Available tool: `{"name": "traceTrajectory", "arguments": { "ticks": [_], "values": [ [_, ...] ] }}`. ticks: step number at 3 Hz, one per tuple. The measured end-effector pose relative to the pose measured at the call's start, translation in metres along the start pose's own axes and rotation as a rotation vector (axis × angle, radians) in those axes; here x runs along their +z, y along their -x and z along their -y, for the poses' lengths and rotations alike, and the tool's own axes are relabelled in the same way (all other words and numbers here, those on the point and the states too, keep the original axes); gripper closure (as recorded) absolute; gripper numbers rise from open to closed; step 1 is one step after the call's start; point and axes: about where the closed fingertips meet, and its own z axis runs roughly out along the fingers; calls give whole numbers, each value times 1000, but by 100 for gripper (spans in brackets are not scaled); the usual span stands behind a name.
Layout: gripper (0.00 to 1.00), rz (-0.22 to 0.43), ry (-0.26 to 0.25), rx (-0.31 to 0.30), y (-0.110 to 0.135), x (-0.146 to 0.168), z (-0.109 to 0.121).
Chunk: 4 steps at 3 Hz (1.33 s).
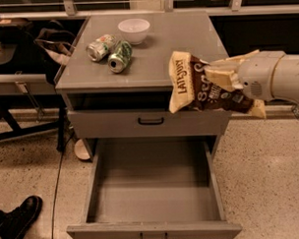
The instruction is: Pick brown chip bag from middle drawer and place on counter
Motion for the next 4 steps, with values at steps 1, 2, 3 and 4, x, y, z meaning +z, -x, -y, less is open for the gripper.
{"name": "traceTrajectory", "arguments": {
  "ticks": [1,2,3,4],
  "values": [
    [100,0,2,-2,1,1,-1],
    [100,11,-1,24,0,3,-2],
    [100,59,-20,-4,17,17,13],
    [100,105,-57,-16,36,39,46]
  ]
}}
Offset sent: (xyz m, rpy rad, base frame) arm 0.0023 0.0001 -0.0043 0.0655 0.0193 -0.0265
